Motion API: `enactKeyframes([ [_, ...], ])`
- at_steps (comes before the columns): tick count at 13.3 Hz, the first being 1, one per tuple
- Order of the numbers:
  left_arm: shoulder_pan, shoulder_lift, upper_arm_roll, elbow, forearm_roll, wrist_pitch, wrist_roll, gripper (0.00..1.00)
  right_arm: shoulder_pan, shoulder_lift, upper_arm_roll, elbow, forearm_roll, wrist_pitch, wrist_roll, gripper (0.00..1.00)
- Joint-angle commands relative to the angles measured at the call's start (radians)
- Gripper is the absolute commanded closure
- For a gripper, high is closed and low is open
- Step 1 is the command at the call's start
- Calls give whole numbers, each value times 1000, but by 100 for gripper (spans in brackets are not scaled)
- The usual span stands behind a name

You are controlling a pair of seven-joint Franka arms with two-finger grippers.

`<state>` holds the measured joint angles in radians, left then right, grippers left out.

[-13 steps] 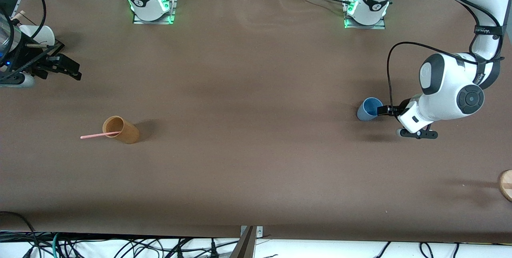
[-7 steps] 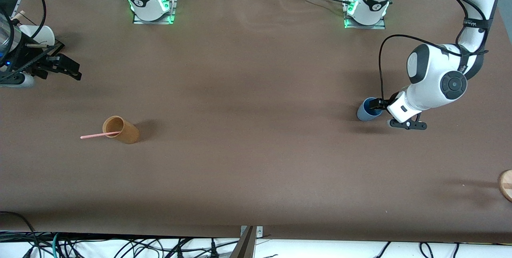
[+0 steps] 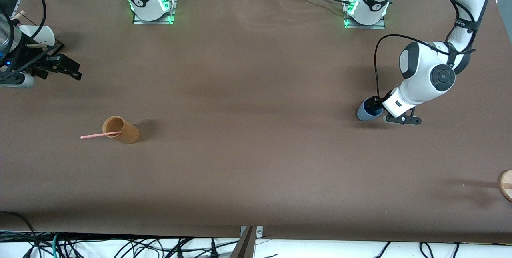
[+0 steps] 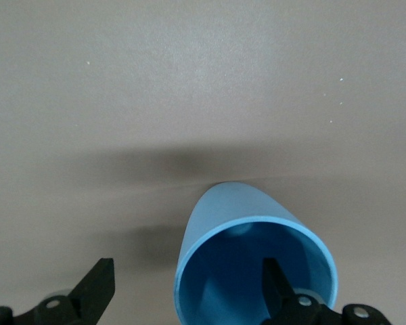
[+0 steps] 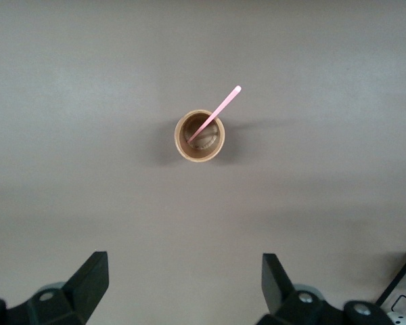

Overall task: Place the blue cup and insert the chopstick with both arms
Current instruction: 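Carry the blue cup with the left gripper while the right gripper reaches the chopstick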

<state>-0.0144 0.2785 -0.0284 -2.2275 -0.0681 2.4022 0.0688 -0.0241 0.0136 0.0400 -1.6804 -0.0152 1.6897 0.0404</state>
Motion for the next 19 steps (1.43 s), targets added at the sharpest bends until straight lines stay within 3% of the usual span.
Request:
enactKeyframes([
  [1, -2, -31, 4, -29, 22, 17, 14, 91, -8, -12, 11, -12, -2, 1, 15, 0],
  [2, -2, -31, 4, -29, 22, 11, 14, 100, -8, -12, 11, -12, -2, 1, 15, 0],
  [8, -1, -35, 4, -14, 10, -26, 3, 100, -8, -12, 9, -12, -2, 1, 13, 0],
  [11, -9, -42, -7, 99, 2, -156, -29, 100, -8, -12, 11, -12, -2, 1, 12, 0],
  [16, -226, 7, -8, 337, 4, -293, -309, 100, -8, 12, 9, -10, -9, 2, -42, 0],
  [19, -385, 99, -7, 475, 2, -313, -478, 100, 9, 92, 11, 37, -44, 2, -140, 0],
])
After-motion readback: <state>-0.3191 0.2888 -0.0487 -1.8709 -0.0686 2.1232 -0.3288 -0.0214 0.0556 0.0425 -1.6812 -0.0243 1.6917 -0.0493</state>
